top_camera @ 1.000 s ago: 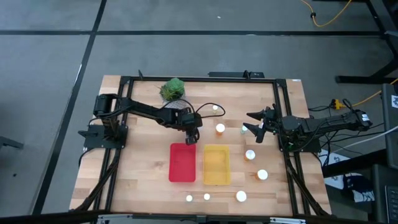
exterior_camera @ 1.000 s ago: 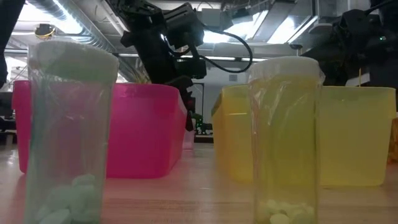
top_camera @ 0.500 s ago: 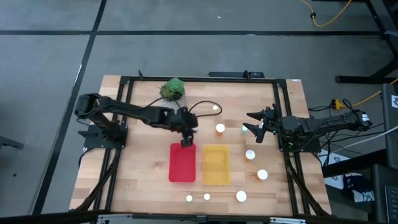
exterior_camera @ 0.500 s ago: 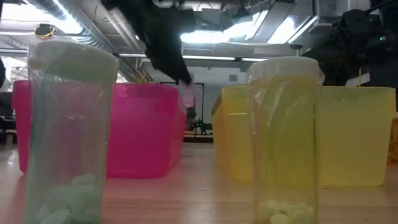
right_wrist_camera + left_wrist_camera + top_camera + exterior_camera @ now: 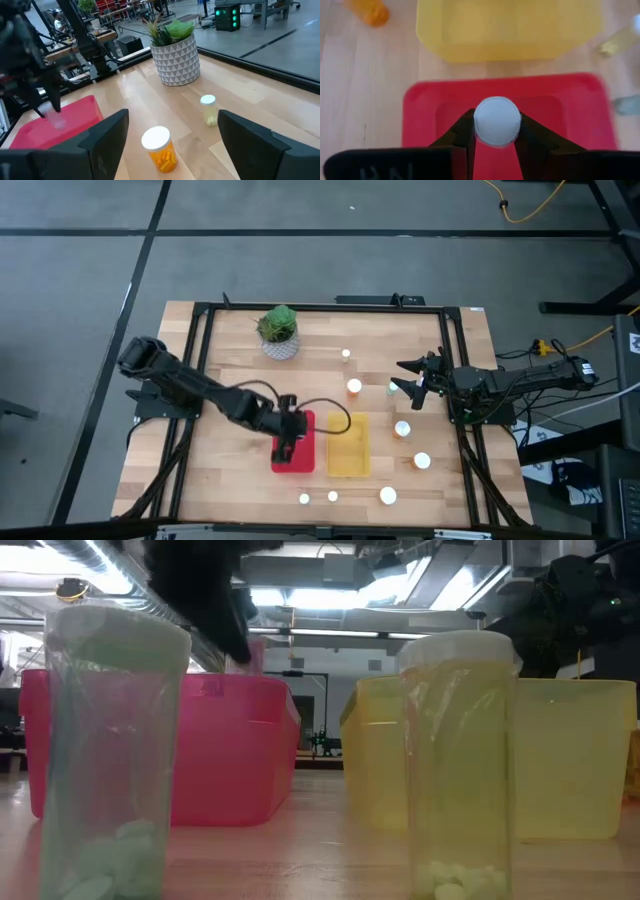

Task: Pick and place medicine bottles into bin by pill shape (circle, oval)
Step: Put the pink tablet bottle into the red bin

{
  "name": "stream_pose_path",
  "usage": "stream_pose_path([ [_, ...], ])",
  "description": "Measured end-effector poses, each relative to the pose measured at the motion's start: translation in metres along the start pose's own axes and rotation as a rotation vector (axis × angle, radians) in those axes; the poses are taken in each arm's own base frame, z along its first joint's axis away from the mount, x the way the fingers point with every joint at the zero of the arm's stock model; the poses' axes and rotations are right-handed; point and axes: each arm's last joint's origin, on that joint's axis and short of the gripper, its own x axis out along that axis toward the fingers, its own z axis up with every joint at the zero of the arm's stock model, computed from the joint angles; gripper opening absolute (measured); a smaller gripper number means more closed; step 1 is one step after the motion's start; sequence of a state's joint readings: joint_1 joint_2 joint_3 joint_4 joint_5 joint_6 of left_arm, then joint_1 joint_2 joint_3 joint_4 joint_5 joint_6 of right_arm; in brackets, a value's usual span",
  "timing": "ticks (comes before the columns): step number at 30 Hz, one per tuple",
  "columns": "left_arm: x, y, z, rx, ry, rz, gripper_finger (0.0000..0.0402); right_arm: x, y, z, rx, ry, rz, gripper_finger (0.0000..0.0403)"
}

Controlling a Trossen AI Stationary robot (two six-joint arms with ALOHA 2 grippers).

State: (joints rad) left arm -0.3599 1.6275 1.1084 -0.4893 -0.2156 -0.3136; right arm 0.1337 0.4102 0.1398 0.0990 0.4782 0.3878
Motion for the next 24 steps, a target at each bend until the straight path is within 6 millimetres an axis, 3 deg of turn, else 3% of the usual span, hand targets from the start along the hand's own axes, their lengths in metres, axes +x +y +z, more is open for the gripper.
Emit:
stream_pose_path([
  [13, 0.042, 0.017, -0.017, -0.057, 0.068, 0.045, 0.0092, 0.000, 0.000, 0.000, 0.023, 0.000, 0.000, 0.0307],
  [24, 0.046, 0.021, -0.023, -0.061, 0.044, 0.106, 0.0093, 0.000, 0.000, 0.000, 0.023, 0.000, 0.001, 0.0307],
])
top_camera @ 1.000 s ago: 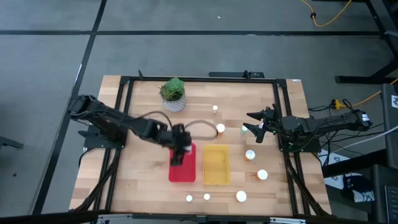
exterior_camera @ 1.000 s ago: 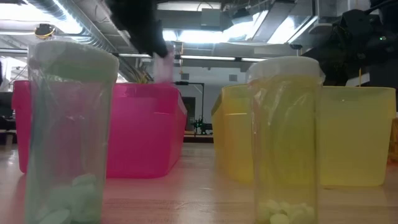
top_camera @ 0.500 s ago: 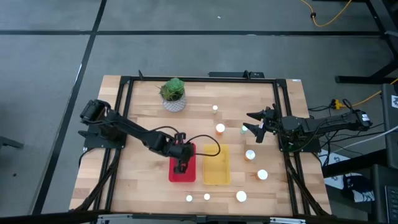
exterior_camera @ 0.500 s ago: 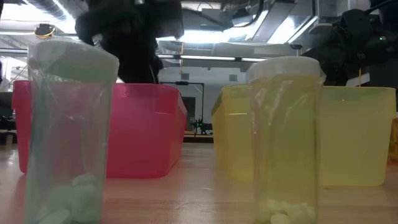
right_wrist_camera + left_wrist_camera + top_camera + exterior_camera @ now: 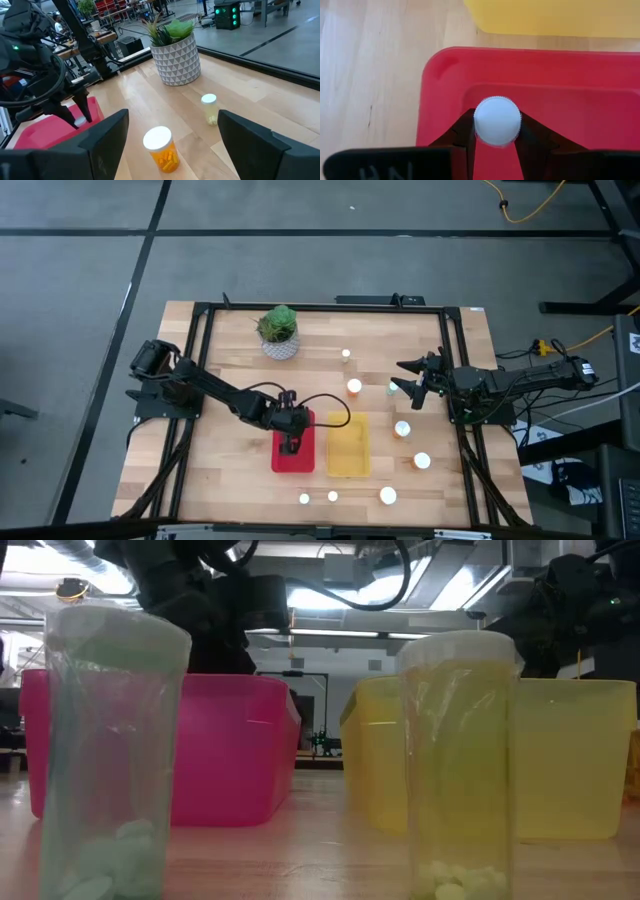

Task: Pick and place medicine bottles into bin by pill shape (circle, oval)
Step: Put the pink tablet bottle into the red bin, then put the yellow tablet bottle into the red bin

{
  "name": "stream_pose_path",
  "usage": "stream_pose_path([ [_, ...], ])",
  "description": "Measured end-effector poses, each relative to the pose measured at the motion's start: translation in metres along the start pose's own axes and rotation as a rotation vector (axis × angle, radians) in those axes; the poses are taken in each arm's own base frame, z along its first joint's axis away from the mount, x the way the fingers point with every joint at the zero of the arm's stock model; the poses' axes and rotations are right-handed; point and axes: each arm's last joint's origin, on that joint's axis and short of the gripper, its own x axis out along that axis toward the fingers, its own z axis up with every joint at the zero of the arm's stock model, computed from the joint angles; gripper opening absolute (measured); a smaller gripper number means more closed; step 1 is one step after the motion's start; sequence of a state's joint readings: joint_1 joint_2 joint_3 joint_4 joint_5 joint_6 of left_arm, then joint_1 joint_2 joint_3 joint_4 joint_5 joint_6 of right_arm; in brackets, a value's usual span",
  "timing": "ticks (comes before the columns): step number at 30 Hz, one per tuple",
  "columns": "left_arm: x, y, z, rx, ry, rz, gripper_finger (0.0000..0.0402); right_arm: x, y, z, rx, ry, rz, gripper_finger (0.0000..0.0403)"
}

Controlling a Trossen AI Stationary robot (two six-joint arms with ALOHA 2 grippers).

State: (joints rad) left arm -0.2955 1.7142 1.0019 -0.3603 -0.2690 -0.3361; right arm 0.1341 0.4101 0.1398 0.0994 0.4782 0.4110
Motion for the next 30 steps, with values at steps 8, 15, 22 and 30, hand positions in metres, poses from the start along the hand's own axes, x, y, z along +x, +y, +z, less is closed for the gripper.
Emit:
stream_pose_path([
  [8, -0.001, 0.000, 0.004, 0.000, -0.012, 0.008, 0.0125, 0.000, 0.000, 0.000, 0.000, 0.000, 0.000, 0.0307],
  [15, -0.002, 0.001, 0.003, 0.002, -0.007, 0.009, 0.0158, 0.000, 0.000, 0.000, 0.000, 0.000, 0.000, 0.0307],
  [22, -0.013, 0.003, 0.007, -0.007, -0.036, -0.004, 0.0164, 0.000, 0.000, 0.000, -0.001, 0.000, -0.001, 0.0307],
  [30, -0.043, 0.011, 0.018, 0.008, -0.153, 0.006, 0.0165, 0.000, 0.000, -0.001, -0.004, 0.006, -0.003, 0.0307],
])
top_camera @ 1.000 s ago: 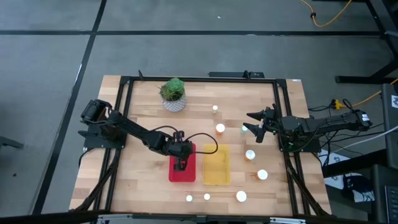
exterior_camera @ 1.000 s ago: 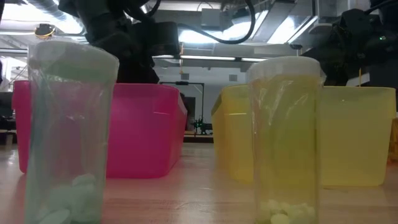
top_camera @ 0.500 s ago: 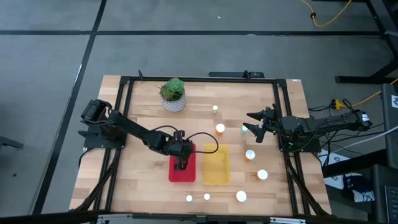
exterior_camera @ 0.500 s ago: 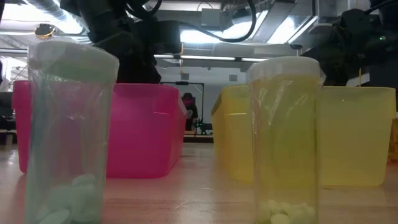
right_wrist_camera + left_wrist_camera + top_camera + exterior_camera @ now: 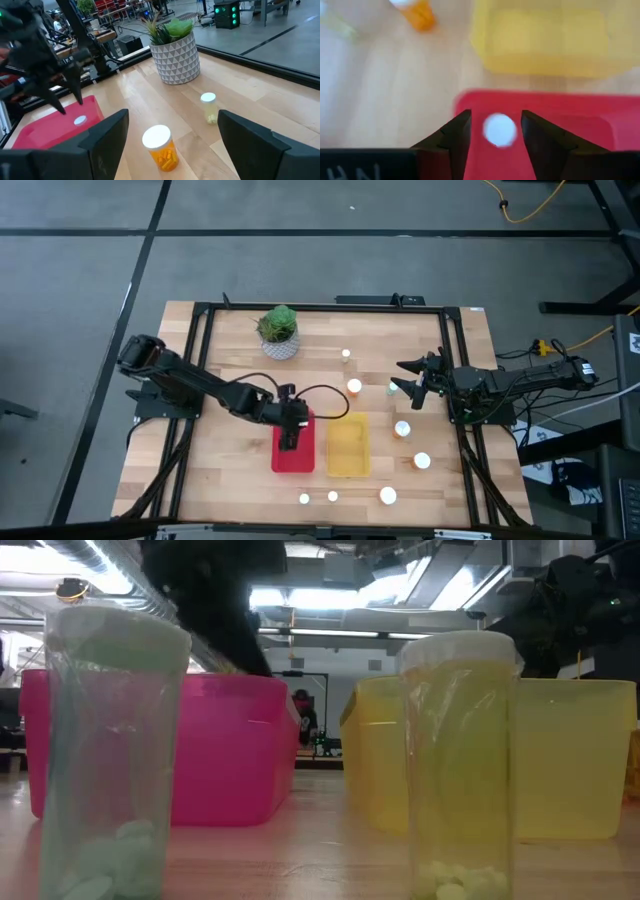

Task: Pick and place medicine bottles into bin by pill shape (circle, oval)
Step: Put the yellow tablet bottle into the red bin

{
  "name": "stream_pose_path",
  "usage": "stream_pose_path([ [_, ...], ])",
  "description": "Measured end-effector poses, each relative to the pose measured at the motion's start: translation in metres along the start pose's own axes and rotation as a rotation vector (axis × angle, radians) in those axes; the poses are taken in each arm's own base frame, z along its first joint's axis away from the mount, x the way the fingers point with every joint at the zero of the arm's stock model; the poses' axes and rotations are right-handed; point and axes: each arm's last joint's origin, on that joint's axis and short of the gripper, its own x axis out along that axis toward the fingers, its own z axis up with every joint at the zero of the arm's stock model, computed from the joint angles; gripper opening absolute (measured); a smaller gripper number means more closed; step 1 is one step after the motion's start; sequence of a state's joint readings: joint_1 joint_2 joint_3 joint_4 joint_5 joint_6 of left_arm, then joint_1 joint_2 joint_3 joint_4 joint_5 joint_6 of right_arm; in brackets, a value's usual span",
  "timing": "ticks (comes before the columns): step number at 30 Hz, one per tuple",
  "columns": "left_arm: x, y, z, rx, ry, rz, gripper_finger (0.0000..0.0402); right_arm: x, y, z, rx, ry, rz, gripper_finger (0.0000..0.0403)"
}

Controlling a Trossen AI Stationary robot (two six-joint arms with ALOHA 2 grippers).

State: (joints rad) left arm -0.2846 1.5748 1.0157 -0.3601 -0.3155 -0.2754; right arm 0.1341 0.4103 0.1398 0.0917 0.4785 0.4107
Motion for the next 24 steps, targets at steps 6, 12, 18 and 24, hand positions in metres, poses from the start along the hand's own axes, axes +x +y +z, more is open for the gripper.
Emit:
stream_pose_path([
  [6, -0.003, 0.038, 0.033, -0.037, -0.264, 0.245, 0.0161, 0.000, 0.000, 0.000, 0.001, -0.002, 0.001, 0.0307],
  [12, 0.015, 0.104, 0.051, -0.146, -0.364, 0.230, 0.0161, 0.000, 0.000, 0.000, 0.005, -0.002, 0.001, 0.0307],
  [18, 0.021, 0.152, 0.049, -0.220, -0.364, 0.215, 0.0161, 0.000, 0.000, 0.000, 0.004, -0.002, 0.001, 0.0307],
  [24, 0.029, 0.168, 0.058, -0.255, -0.392, 0.146, 0.0160, 0.000, 0.000, 0.000, 0.002, -0.005, 0.001, 0.0307],
])
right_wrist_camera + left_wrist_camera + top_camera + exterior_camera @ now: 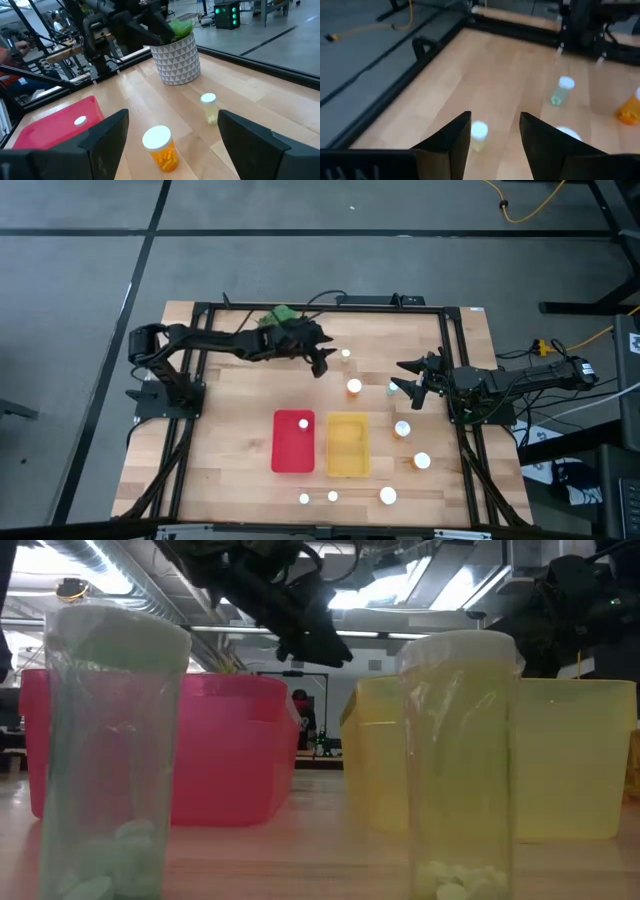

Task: Pick and place medicine bottles into bin by pill shape (circle, oval)
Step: Put the yellow tablet bottle into the red bin

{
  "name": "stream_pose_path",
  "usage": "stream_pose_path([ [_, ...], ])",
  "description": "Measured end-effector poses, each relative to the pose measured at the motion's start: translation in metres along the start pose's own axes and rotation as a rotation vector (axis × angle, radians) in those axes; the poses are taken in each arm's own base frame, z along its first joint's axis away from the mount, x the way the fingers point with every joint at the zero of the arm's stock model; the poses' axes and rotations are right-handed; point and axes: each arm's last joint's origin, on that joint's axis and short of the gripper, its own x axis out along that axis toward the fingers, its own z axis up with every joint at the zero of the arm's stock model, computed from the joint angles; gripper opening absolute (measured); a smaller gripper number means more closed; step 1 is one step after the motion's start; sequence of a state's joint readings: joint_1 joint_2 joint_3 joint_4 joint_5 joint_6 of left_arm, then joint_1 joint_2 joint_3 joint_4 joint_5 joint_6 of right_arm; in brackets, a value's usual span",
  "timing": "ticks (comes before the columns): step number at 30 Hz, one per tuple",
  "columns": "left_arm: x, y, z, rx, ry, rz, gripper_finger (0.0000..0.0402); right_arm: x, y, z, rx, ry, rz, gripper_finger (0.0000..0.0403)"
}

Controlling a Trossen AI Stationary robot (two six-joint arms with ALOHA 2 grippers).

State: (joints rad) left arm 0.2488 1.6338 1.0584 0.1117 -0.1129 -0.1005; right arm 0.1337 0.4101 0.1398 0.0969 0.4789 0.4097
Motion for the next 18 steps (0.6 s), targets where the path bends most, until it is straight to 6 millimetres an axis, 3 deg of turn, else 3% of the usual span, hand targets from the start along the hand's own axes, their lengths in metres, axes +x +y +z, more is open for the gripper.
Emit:
stream_pose_path([
  [6, 0.027, -0.005, 0.029, 0.107, -0.025, -0.002, 0.0160, 0.000, 0.000, 0.000, 0.008, -0.004, 0.002, 0.0307],
  [11, 0.054, 0.001, 0.046, 0.132, 0.078, 0.022, 0.0160, 0.000, 0.000, 0.000, 0.008, -0.003, 0.002, 0.0307],
  [18, 0.087, 0.016, 0.037, 0.103, 0.311, 0.064, 0.0160, 0.000, 0.000, 0.000, 0.001, 0.000, 0.001, 0.0307],
])
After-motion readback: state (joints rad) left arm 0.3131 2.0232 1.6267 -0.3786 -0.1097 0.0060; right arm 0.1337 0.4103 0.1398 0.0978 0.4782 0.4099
